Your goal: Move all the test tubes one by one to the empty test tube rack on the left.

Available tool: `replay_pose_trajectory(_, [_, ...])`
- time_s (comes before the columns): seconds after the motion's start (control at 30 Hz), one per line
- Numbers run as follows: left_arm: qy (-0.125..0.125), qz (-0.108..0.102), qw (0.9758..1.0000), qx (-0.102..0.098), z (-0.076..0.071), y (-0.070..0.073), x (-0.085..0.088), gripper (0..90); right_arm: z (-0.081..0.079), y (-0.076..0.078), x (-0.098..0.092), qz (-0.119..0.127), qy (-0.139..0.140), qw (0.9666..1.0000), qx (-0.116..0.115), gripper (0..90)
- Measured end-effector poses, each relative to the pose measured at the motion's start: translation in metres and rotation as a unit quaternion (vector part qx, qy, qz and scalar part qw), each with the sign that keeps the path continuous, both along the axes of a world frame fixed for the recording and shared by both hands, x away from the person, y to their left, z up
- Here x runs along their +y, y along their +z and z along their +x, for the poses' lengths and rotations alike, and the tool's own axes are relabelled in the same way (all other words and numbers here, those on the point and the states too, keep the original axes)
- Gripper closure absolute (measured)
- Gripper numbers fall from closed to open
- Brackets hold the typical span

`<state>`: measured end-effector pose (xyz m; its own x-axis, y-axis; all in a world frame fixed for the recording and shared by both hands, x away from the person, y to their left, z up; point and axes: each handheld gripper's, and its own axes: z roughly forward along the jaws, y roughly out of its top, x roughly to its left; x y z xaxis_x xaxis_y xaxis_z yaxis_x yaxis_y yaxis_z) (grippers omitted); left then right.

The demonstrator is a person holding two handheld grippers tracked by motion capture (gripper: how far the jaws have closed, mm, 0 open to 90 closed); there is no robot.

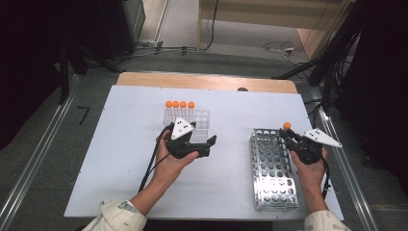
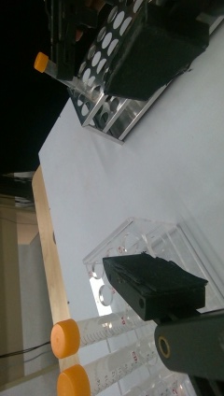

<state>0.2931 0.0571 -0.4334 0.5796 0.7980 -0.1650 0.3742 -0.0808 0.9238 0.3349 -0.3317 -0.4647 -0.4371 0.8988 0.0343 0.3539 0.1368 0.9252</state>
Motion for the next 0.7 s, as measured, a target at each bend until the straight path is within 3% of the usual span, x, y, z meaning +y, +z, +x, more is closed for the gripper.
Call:
replay_pose_trajectory(0.57, [-0.001,-0.003,1.0000,0.003,-0.002,0.003,0.000,15.8,-0.016,0.036,0.009,-0.023,-0.015,0.9980,-0.057,72.1])
replay_pose_trajectory(0.7, [0.004,-0.004,1.0000,0.003,-0.002,0.005,0.001,14.9,-0.022,0.043,0.010,-0.014,-0.017,0.9979,-0.060,72.1])
